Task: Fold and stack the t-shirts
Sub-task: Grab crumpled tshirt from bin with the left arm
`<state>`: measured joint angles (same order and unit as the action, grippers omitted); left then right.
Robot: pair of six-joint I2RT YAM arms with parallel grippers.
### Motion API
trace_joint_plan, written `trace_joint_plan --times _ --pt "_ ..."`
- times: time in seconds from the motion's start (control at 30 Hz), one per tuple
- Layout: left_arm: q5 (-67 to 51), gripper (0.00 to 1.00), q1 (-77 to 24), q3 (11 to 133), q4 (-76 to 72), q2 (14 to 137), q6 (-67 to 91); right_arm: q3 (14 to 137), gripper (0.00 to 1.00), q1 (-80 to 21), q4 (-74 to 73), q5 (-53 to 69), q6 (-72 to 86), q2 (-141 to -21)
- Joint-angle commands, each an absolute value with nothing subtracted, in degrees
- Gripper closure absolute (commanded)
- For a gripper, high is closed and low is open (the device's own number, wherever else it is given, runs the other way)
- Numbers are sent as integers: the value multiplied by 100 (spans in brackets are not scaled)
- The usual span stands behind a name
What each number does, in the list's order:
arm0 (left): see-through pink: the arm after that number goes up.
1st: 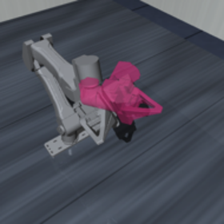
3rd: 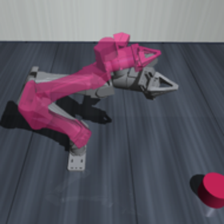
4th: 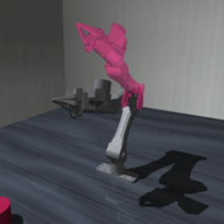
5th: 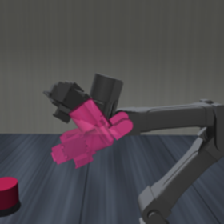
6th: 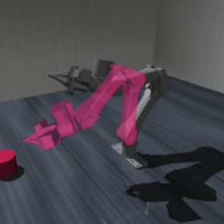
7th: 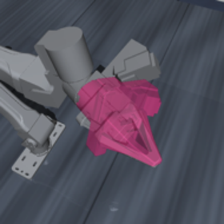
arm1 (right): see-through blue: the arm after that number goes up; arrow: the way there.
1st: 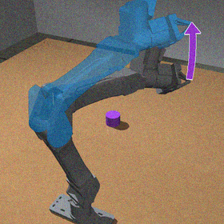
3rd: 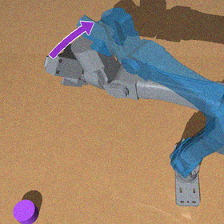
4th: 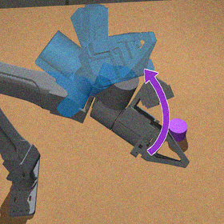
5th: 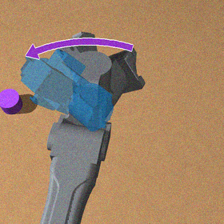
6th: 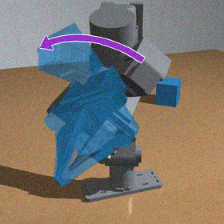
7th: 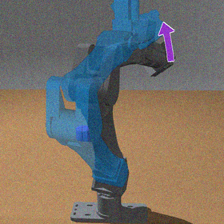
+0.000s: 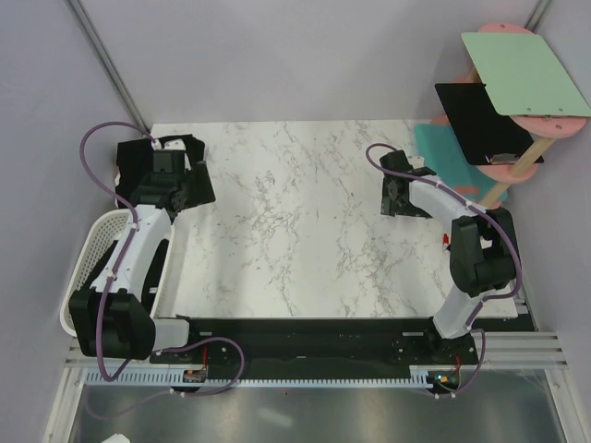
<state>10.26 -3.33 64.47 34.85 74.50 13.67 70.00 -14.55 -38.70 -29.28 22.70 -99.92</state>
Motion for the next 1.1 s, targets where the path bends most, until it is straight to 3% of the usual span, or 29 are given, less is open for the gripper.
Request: trace_joint_plan --times 0.0,0.6,0.87,1.07 --pt "1388 0 -308 6557 3542 7365 1459 7383 2 -1512 -4166 -3102 2154 -10090" --pt "2206 0 -290 6627 3955 7392 1626 7892 2 -1670 -5617 -4492 2162 -11496" --pt "3067 0 -141 6680 4438 7278 1907 7831 2 -1696 -4905 -4007 1889 -10532" --pt "2568 0 657 6373 4798 7190 2443 7726 2 -1723 -4194 -3587 1775 -9390"
